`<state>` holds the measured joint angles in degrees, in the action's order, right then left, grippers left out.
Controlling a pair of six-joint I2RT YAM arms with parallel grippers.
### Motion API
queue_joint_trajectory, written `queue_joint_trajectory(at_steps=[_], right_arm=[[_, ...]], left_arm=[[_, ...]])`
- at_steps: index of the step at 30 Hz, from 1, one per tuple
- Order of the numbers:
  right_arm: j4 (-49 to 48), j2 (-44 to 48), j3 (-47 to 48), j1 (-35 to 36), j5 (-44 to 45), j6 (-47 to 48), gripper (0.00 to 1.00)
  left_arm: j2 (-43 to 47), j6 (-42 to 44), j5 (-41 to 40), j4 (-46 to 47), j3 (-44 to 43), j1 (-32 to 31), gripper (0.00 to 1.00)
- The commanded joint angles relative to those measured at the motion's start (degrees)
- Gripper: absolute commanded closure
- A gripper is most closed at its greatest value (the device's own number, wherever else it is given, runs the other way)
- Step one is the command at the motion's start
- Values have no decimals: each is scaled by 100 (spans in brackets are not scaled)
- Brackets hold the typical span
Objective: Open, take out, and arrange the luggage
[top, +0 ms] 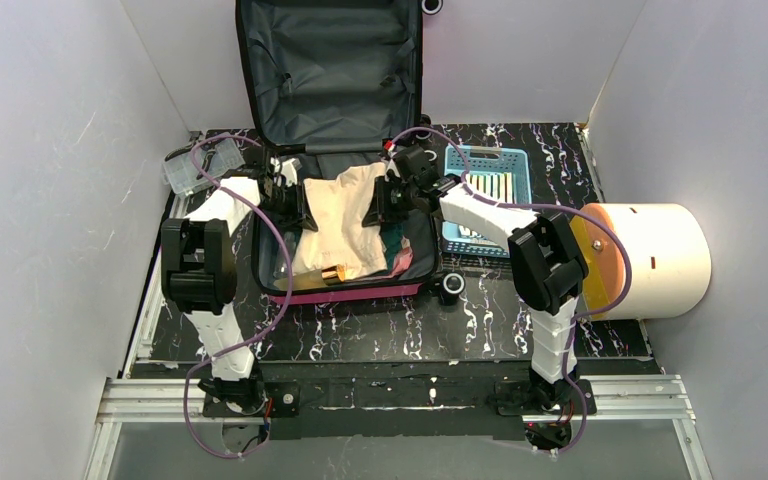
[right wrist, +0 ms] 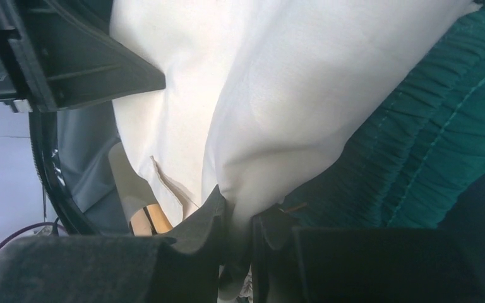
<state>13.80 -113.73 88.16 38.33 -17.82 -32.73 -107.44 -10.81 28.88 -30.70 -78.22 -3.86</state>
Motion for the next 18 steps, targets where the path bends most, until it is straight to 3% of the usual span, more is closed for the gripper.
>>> queue_joint_trajectory(at_steps=[1, 5, 6, 9, 18], right_arm=[[-246, 75, 368, 9, -3, 61, 99], [-209, 106, 377, 5, 70, 126, 99], [-197, 91, 377, 6, 63, 134, 99], [-150, 119, 405, -1, 67, 152, 99], [530, 351, 1097, -71, 463, 607, 99]], left_arm=[[-219, 416, -642, -560, -270, -22, 73], [-376, 491, -672, -661, -335, -119, 70], [-397, 475, -582, -650, -340, -145, 74], [-340, 381, -388, -631, -371, -190, 100], [468, 481, -316, -1041, -608, -186, 100]])
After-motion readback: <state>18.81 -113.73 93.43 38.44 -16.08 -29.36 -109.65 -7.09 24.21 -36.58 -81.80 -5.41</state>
